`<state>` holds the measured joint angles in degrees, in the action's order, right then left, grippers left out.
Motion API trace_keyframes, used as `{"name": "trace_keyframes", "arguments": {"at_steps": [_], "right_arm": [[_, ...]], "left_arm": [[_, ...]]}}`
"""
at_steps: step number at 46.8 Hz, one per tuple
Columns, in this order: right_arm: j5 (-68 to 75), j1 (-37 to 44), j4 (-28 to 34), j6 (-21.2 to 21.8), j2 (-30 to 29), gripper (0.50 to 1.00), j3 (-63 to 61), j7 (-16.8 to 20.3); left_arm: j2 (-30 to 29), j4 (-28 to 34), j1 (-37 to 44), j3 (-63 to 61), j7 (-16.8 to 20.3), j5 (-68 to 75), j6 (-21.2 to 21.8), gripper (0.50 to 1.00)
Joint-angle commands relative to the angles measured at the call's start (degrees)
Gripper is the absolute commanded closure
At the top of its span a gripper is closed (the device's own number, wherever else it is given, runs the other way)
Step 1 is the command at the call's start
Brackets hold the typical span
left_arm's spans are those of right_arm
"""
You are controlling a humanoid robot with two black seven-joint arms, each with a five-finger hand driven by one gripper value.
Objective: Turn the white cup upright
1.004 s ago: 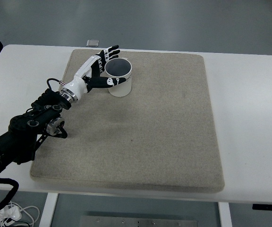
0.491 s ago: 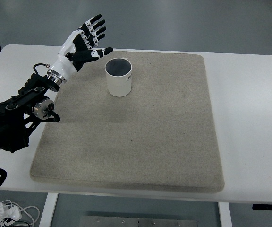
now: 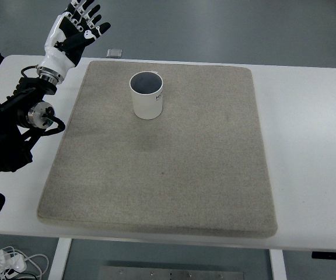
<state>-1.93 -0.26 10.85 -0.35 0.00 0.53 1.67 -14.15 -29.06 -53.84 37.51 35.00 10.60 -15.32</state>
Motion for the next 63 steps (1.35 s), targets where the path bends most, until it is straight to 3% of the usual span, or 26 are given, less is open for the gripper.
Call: {"name": "trace_keyframes", "arguments": {"at_steps": [1, 10, 15, 21, 31, 42, 52, 63], "right_arm": [[0.0, 0.0, 0.0, 0.0, 0.0, 0.548, 0.0, 0.0], [0.0, 0.0, 0.0, 0.0, 0.0, 0.548, 0.0, 0.0], [0.0, 0.0, 0.0, 0.0, 0.0, 0.548, 0.0, 0.0], [0.1, 0.0, 0.0, 0.1, 0.0, 0.548, -0.2, 0.0], [0.1, 0.0, 0.0, 0.4, 0.0, 0.548, -0.3, 0.0], [0.1, -0.3, 0.0, 0.4, 0.0, 0.548, -0.3, 0.0], [0.2, -0.3, 0.0, 0.5, 0.0, 0.548, -0.6, 0.0], [0.3, -0.3, 0.0, 0.5, 0.0, 0.548, -0.6, -0.1]], "left_arm": [[0.4, 1.7, -0.7, -0.1, 0.0, -4.4, 0.5, 0.504], [0.4, 3.7, -2.2, 0.1, 0.0, -13.0, -0.1, 0.504], [0.4, 3.9, -3.0, 0.0, -3.2, -20.5, 0.2, 0.504], [0.4, 4.7, -3.6, 0.1, -8.1, -24.8, 0.2, 0.504], [2.4, 6.9, -3.6, 0.1, -19.7, -29.4, 0.4, 0.501], [3.8, 10.0, -2.9, 3.2, -27.6, -30.6, -3.0, 0.501], [4.9, 12.2, -1.9, 6.6, -29.2, -30.7, -7.8, 0.501], [6.5, 13.9, -1.7, 7.3, -29.2, -30.8, -8.3, 0.501]]}}
